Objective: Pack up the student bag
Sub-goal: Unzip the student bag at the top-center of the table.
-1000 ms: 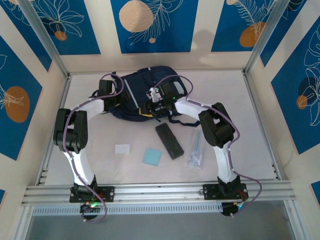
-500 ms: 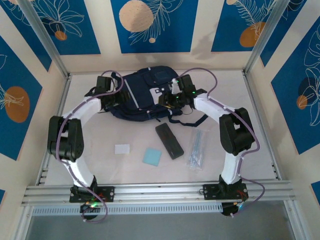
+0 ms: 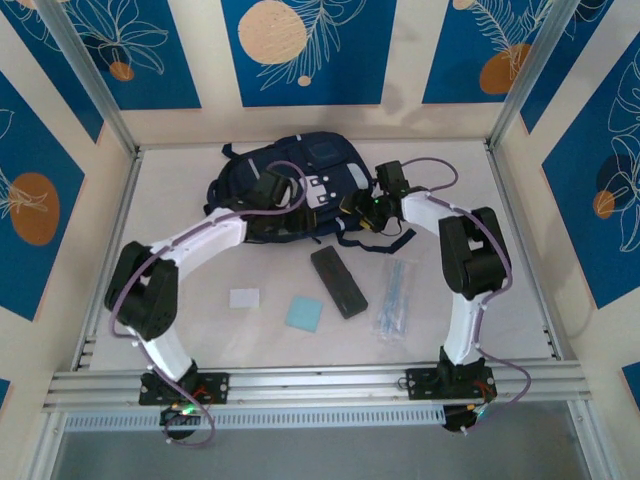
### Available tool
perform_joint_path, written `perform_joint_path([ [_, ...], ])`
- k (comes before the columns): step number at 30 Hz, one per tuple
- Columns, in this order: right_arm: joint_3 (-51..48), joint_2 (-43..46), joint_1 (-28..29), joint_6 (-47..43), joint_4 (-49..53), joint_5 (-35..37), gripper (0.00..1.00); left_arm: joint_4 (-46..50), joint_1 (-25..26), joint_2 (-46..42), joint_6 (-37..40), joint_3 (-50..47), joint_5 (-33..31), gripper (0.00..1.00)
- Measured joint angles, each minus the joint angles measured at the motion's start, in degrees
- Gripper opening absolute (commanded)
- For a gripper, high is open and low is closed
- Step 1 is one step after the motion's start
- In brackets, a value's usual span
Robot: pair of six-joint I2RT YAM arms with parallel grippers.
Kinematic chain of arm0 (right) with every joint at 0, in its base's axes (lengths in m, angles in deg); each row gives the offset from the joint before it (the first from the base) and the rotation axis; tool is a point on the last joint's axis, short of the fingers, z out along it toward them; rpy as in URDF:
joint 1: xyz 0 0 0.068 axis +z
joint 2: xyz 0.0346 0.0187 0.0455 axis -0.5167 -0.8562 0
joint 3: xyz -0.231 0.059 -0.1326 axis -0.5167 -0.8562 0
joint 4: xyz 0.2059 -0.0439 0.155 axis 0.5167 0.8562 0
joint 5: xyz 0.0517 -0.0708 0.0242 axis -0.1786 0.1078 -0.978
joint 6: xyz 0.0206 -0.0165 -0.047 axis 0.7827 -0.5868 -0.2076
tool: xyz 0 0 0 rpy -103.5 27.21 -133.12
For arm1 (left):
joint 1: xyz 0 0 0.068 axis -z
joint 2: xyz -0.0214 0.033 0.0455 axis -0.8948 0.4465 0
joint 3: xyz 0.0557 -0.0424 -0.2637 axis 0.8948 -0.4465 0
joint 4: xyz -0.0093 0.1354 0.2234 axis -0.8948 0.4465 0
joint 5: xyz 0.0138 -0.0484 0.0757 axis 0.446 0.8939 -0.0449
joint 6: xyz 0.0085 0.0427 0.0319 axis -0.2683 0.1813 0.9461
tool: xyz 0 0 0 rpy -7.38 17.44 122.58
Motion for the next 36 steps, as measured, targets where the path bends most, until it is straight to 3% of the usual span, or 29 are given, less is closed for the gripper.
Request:
perform_joint_path([
  [3,-0.46,-2.27,-0.11,3.43,-3.52,-1.09,0.18,0.0,1.29,3.8,-1.86,0.09,-2.67,0.6],
  [5,-1.79,-2.34,-0.15,5.51,-7.3,-1.86,0.0,-0.02,1.62,5.66,-2.84,0.09,-4.63,0.59],
  [16,-6.54,-2.32,0.24,10.4,-18.03,-3.72,0.0,-2.62,1.68,7.1,-7.32,0.04,-14.53,0.49],
  [23,-6.54,-2.4,1.38,10.8,-18.91,-3.76,0.0,-4.37,1.68,8.79,-8.48,0.72,-16.52,0.31],
  [29,-6.54,-2.43,1.42,10.8,-18.97,-3.76,0.0,-4.33,1.68,11.91,-8.59,1.4,-18.47,0.31],
  [33,-6.54,-2.43,1.42,10.8,-18.97,-3.76,0.0,-4.59,1.53,11.91,-8.52,1.03,-19.54,0.41],
  [36,-6.54,-2.43,1.46,10.78,-18.99,-3.8,0.0,-4.79,0.96,12.13,-8.5,0.63,-19.63,0.31],
])
